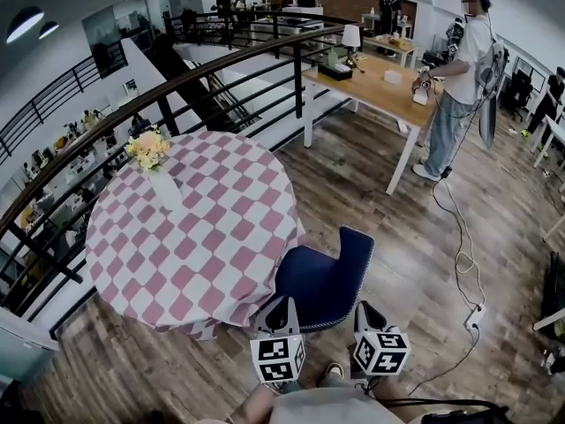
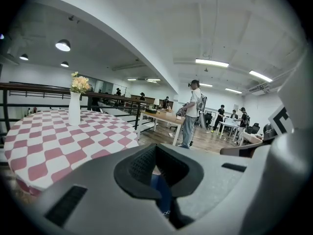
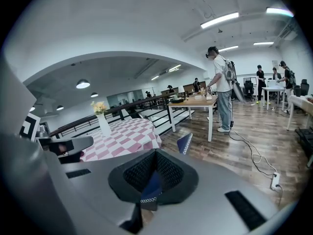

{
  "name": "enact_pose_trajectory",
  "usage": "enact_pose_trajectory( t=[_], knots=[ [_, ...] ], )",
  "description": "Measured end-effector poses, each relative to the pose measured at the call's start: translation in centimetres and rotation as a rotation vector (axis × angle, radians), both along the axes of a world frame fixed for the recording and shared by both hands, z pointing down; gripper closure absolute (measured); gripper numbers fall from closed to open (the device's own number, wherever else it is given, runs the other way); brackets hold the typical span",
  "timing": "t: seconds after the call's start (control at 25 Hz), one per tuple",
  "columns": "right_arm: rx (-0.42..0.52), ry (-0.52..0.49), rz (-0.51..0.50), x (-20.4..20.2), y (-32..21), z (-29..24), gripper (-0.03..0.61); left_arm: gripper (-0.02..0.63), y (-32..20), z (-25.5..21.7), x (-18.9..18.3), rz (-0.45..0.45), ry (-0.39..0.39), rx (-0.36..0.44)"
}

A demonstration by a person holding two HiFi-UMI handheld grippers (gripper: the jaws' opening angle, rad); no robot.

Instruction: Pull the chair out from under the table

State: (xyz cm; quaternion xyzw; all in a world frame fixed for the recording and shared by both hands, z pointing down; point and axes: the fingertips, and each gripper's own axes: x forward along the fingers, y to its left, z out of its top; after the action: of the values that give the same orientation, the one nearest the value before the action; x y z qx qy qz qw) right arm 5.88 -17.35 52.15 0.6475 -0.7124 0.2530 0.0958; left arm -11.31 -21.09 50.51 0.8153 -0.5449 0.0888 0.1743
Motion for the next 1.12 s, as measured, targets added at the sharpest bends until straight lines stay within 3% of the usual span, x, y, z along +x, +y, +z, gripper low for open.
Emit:
enact_pose_trajectory(
  t=[0.48, 0.88, 1.12],
  knots=[
    [-0.057, 0.009, -0.041, 3.0, -3.0, 1.7, 0.561, 0.611, -1.7, 0.9, 3.8, -0.017, -0.015, -0.039],
    [-0.056, -0.033, -0.001, 4.4, -5.0, 2.9, 0.556, 0.612, -2.7, 2.2, 4.1, -0.029, -0.032, -0.070],
    [-0.098, -0.048, 0.005, 4.8, -6.4, 4.5, 0.514, 0.612, -3.8, 3.0, 4.1, -0.031, -0.035, -0.088]
  ],
)
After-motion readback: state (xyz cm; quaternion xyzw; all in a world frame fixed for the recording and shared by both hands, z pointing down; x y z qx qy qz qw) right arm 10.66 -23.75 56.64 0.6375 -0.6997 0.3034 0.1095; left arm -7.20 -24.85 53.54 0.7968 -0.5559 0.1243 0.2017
